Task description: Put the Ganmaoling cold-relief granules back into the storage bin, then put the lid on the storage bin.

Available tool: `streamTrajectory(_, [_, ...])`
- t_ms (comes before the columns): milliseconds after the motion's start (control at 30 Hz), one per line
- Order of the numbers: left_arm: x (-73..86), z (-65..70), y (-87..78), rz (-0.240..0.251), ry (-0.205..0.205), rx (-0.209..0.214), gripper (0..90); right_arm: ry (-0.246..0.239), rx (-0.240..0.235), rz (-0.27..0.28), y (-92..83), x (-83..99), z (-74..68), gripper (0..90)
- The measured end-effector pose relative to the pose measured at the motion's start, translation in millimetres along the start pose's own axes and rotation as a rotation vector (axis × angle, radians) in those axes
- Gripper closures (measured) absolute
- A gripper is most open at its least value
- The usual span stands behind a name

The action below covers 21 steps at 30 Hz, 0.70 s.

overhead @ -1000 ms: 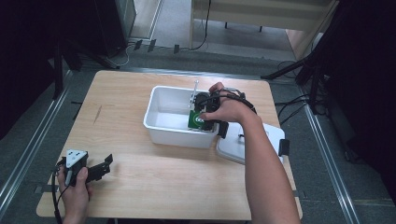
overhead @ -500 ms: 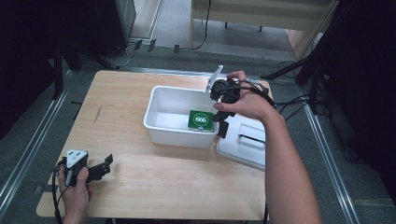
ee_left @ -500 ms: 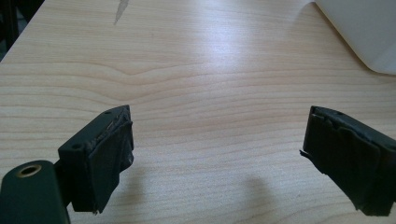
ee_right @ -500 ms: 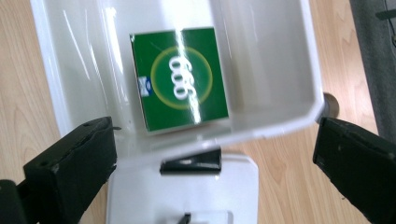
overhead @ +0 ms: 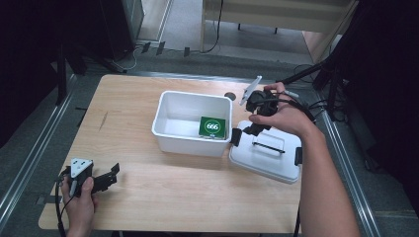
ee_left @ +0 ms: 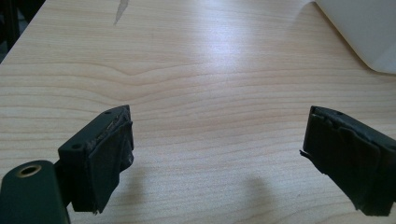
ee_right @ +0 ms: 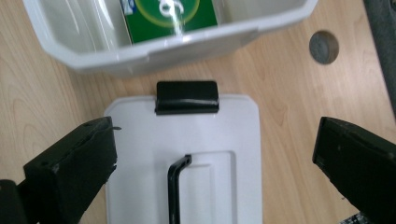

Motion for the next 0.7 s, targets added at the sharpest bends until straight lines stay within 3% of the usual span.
streamTrajectory(267, [0.2,0.3,0.0,0.000,0.001,0.001,8.6,0.013,-0.042,-0.057,16.9,37.8,-15.2,4.0])
streamTrajectory(333, [0.2,0.3,0.0,0.000,0.000,0.000,8.7,0.040,-0.056,-0.051,22.7,47.9,-19.3,13.5])
streamTrajectory(600, [0.3,0.3,0.2,-0.003,0.002,-0.001,8.6,0.051,-0.066,-0.073,33.9,63.4,-23.7,27.7])
streamTrajectory(633, [0.3,0.2,0.1,-0.002,0.000,-0.001,8.6,0.061,-0.063,-0.077,36.1,67.0,-23.8,35.1])
streamTrajectory(700, [0.3,0.0,0.0,-0.003,-0.001,-0.001,8.7,0.067,-0.068,-0.082,38.8,71.5,-24.5,40.9])
Point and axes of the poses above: each handheld gripper's, and its own axes: y roughly forward along the jaws, x roughly out of its underside, z roughly to its right, the point moved 7 cm from there along y, roughly forward along the jaws, and after that the axes turned 4 degrees about -y, right-handed, at the moved point
